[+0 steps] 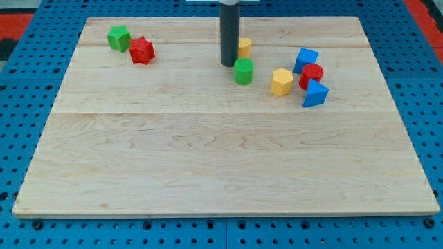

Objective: Push yellow heart into yellow hexagon

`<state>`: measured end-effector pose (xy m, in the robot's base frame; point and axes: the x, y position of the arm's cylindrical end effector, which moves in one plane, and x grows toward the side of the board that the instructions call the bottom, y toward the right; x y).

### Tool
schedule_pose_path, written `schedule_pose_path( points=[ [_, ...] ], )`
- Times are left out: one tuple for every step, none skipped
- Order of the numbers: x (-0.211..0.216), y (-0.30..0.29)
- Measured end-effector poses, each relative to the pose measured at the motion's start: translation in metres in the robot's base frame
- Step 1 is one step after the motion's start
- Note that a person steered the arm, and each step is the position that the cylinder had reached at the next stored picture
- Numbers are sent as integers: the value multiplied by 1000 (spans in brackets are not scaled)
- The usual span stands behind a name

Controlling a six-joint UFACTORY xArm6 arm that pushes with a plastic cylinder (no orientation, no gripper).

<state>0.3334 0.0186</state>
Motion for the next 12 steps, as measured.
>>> schedule_pose_path(
  points=[
    [-4,-26],
    [9,-50],
    [35,-29],
    [32,-5],
    [29,-94],
    [-8,-148],
    [-51,-107],
    [-51,-61],
    [-37,-7],
    [-52,-41],
    [-72,-8],
    [-78,19]
  ],
)
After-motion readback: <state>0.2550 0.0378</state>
